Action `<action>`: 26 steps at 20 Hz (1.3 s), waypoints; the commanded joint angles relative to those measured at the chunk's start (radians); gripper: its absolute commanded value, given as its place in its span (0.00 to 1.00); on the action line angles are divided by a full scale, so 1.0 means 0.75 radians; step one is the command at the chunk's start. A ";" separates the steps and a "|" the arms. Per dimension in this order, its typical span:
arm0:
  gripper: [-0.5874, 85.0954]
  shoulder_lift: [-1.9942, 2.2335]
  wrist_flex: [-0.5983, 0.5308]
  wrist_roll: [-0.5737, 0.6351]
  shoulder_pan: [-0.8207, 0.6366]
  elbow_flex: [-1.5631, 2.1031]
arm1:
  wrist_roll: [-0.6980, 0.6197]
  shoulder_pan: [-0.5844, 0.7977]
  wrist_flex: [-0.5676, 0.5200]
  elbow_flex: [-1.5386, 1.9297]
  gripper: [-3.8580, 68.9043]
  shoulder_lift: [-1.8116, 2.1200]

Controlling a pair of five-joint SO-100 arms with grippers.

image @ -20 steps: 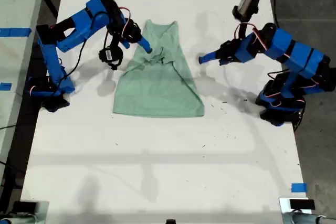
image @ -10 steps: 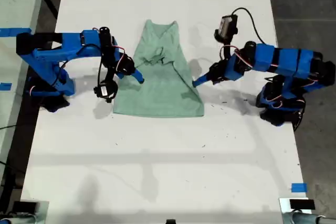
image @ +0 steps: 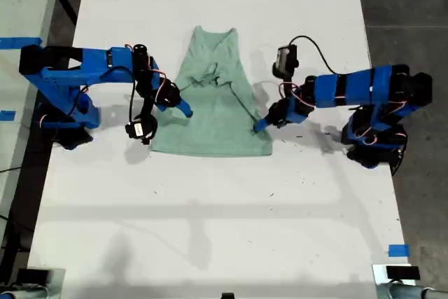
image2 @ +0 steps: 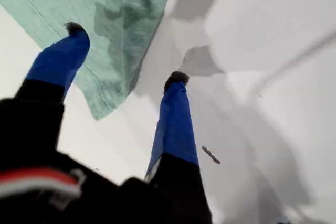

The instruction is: Fold tshirt

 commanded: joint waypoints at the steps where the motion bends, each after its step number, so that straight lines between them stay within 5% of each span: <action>1: 0.32 0.076 -0.010 -0.012 0.008 -0.018 | 0.010 -0.016 -0.053 -0.086 0.42 -0.106; 3: 0.32 0.076 -0.008 -0.012 0.006 -0.018 | 0.006 -0.020 -0.057 -0.149 0.37 -0.221; 9: 0.32 0.080 0.008 -0.006 0.006 -0.010 | -0.006 -0.020 -0.039 -0.227 0.04 -0.301; 13: 0.32 0.080 0.004 -0.008 0.018 -0.006 | -0.043 -0.035 0.119 -0.321 0.04 -0.290; 18: 0.32 0.080 -0.006 -0.010 0.033 0.000 | -0.022 -0.074 0.515 -0.677 0.04 -0.258; 26: 0.31 0.086 -0.012 -0.012 0.045 0.000 | 0.196 -0.227 0.530 -1.405 0.04 -0.724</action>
